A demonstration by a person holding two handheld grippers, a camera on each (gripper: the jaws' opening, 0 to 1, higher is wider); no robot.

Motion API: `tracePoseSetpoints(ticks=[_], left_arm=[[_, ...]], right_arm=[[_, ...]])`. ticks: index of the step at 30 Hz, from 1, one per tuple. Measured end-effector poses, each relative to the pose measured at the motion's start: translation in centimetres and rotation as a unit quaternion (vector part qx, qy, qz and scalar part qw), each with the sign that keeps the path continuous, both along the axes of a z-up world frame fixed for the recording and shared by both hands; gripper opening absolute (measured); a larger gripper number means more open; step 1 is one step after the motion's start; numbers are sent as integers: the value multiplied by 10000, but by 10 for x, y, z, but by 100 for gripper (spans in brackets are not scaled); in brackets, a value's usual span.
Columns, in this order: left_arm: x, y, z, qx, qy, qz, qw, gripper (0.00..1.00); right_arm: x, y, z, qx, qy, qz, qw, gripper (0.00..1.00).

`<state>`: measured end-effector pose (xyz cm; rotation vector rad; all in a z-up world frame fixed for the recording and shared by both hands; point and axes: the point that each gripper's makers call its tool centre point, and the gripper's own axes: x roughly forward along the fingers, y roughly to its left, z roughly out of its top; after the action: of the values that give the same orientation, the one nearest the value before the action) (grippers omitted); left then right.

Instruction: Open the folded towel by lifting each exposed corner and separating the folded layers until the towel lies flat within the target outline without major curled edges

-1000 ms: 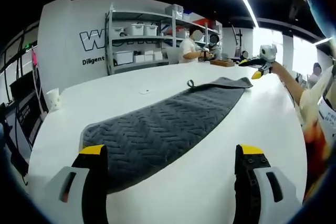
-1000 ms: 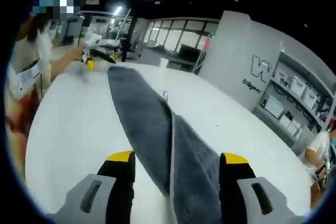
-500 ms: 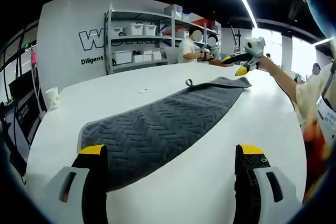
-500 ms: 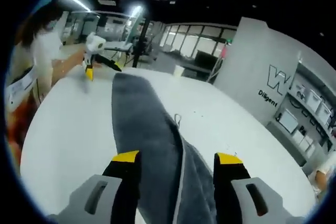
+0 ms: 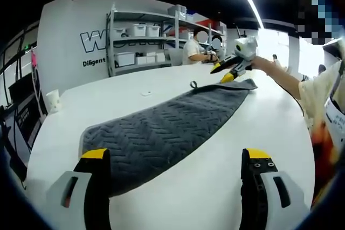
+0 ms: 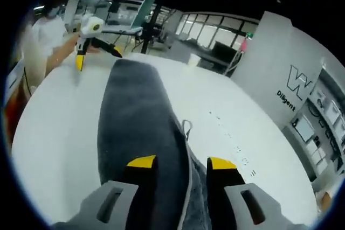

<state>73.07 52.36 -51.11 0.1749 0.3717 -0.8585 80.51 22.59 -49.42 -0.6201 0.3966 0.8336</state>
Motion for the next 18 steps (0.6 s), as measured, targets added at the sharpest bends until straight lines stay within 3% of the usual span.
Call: tracePoseSetpoints(ticks=[4, 14, 18], left_arm=[[0, 1, 0, -2, 4, -4, 10000, 100], [1, 3, -2, -31, 33, 13, 10000, 100], [0, 2, -3, -31, 47, -28, 10000, 100]], right_arm=[[9, 10, -11, -52, 46, -43, 10000, 29], [32, 4, -41, -398, 182, -378, 9983, 17], [38, -1, -47, -508, 143, -440, 9976, 0]])
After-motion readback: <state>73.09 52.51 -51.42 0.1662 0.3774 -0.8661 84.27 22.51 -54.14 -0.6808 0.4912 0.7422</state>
